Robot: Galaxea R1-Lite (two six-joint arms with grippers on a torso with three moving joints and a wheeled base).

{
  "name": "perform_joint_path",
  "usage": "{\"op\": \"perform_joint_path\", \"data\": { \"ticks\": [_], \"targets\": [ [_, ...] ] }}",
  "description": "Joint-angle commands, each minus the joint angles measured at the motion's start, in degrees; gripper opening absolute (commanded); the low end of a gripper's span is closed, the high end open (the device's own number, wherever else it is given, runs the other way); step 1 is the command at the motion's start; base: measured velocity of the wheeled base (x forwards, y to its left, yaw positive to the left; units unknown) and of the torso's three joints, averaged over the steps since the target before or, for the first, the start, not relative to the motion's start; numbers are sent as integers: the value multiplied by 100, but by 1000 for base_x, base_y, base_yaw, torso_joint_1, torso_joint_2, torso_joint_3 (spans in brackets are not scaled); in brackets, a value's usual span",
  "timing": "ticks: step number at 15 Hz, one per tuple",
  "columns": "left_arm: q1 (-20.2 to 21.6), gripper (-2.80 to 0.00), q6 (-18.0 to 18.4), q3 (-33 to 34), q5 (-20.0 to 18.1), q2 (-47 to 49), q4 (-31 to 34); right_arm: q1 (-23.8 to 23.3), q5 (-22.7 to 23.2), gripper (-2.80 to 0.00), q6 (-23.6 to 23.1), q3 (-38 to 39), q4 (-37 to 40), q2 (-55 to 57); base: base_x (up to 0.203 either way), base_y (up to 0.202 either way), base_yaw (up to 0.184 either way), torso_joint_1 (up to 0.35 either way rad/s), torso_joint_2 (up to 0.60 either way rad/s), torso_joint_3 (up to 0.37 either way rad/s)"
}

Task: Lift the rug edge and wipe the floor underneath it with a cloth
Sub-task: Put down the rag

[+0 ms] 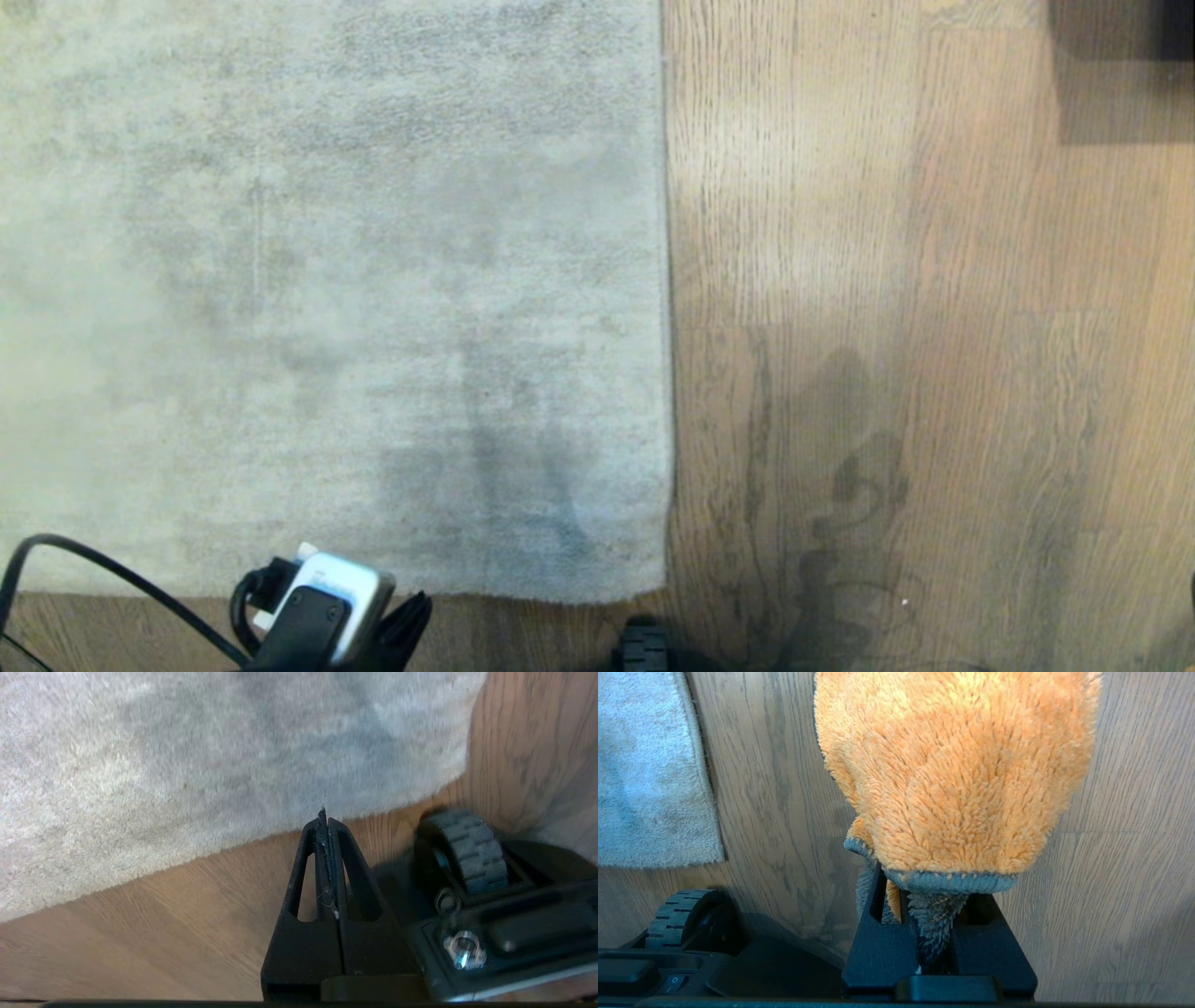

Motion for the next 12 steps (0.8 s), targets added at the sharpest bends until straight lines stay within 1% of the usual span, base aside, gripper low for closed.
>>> {"op": "perform_joint_path", "data": {
  "ticks": [1, 4, 7, 10, 12],
  "targets": [
    [-3, -280, -14, 179, -35, -54, 52, -2, 2, -280, -5, 0, -2, 7, 0, 0, 0, 0, 0, 0],
    [102, -280, -56, 538, -235, -8, 650, -2, 2, -280, -5, 0, -2, 7, 0, 0, 0, 0, 0, 0],
    [365, -280, -60, 560, -513, 347, 986, 3, 2, -280, -5, 0, -2, 7, 0, 0, 0, 0, 0, 0],
    [493, -280, -60, 466, -674, 1187, 865, -2, 2, -280, -5, 0, -2, 7, 0, 0, 0, 0, 0, 0],
    [518, -280, -60, 350, -698, 1869, 464, 7, 2, -280, -5, 0, -2, 7, 0, 0, 0, 0, 0, 0]
  ]
}}
